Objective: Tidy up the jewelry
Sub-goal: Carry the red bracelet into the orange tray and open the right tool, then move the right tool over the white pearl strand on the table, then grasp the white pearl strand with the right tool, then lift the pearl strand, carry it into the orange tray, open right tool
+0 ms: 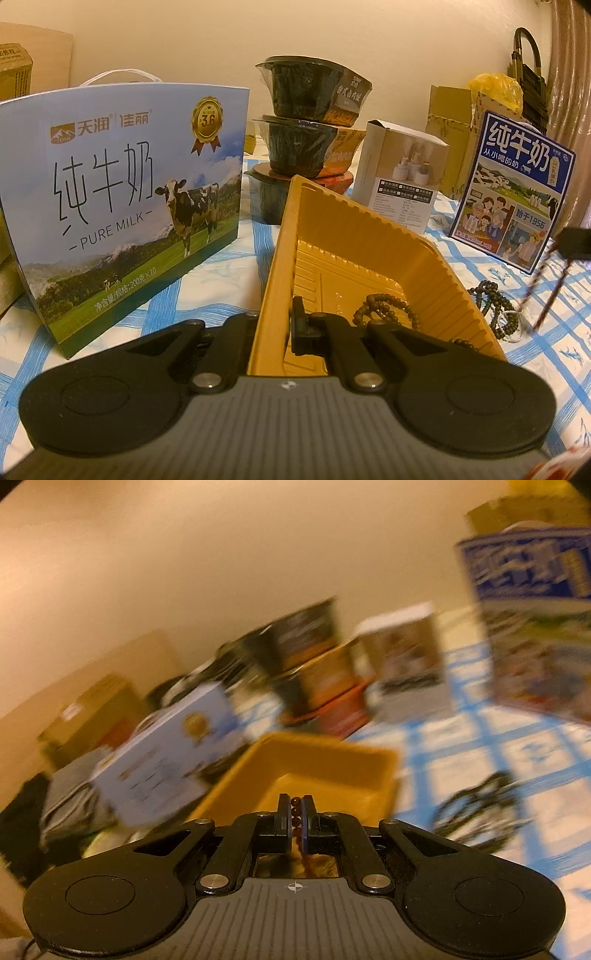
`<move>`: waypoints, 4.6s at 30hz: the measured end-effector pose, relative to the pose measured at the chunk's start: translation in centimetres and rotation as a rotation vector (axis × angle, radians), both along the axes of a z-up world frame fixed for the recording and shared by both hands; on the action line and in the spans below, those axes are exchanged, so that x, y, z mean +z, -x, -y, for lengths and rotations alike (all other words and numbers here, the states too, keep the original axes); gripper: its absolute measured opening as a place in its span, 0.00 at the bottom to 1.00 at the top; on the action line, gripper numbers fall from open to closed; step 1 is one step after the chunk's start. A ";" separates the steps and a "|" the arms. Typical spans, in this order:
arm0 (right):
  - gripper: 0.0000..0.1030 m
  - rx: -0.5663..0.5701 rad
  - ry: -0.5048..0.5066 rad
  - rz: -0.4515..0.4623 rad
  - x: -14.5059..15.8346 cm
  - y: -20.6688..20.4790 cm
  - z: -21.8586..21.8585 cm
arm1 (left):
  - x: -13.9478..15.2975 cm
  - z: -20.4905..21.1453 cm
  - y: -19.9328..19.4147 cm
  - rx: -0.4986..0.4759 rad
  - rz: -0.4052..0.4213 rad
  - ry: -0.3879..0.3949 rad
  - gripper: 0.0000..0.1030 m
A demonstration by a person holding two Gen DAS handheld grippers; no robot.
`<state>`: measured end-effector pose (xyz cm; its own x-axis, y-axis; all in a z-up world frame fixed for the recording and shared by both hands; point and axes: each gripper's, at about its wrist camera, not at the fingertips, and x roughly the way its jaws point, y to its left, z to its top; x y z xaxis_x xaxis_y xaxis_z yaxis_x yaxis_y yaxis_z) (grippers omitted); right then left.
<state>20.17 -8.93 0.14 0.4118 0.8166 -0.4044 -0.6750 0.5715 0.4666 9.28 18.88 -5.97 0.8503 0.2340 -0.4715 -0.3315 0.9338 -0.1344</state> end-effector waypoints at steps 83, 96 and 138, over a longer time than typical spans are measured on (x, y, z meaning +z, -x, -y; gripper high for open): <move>0.02 -0.091 0.656 0.253 -11.6 -5.2 0.0 | -0.3 -2.1 -2.6 -0.031 -0.079 0.040 0.05; 0.02 -0.369 0.327 0.109 -2.6 -4.7 8.4 | -0.6 -2.1 -2.4 -0.036 -0.058 0.042 0.05; 0.03 -0.011 0.016 0.232 12.4 -0.9 -4.8 | 0.1 -2.0 -2.4 -0.067 -0.010 0.054 0.05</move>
<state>21.12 -4.11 12.50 0.5043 0.8059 -0.3102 -0.7570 0.5854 0.2903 11.67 20.85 -5.90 0.8583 0.1504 -0.4906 -0.2699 0.9455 -0.1824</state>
